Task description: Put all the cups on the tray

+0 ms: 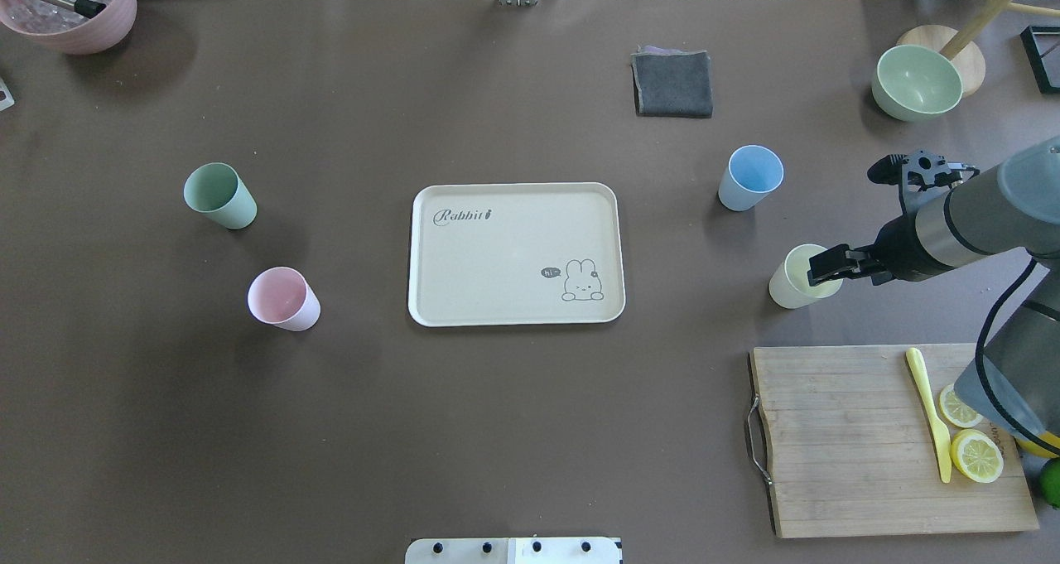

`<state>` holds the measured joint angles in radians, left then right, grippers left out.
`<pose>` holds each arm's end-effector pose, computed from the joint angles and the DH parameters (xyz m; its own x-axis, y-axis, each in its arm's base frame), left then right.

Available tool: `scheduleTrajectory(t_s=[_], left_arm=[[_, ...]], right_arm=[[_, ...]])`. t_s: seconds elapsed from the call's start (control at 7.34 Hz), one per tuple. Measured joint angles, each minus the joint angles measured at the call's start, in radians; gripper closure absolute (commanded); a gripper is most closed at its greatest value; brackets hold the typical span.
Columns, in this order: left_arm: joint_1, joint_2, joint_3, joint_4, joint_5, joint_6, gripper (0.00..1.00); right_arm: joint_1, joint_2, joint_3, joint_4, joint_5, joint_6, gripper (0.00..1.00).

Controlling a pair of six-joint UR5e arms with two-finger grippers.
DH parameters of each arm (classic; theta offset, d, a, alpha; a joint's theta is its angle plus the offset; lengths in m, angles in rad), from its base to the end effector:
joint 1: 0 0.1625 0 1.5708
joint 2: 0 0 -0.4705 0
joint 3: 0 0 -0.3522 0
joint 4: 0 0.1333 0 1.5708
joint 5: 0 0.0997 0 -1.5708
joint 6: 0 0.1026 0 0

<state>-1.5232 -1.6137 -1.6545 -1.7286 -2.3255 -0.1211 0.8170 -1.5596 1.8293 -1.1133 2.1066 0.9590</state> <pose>-0.0398 -0.4887 0.6319 0.7188 0.1092 -0.6866 0.0415 0.9791 0.1991 -0.2681 -0.4038 0.5388 0.6452 -0.0342 0.7632 -0.0294 0.9971 0.0696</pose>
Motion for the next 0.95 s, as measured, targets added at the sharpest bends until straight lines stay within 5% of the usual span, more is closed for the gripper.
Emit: scheduleTrajectory(t_s=[0.14, 0.95], left_arm=[[0.0, 0.0, 0.0, -0.001, 0.0, 0.0, 0.02], [0.0, -0.001, -0.002, -0.001, -0.003, -0.002, 0.02]], right_arm=[[0.0, 0.002, -0.008, 0.001, -0.003, 0.001, 1.0], [-0.02, 0.056, 0.012, -0.007, -0.015, 0.108, 1.0]])
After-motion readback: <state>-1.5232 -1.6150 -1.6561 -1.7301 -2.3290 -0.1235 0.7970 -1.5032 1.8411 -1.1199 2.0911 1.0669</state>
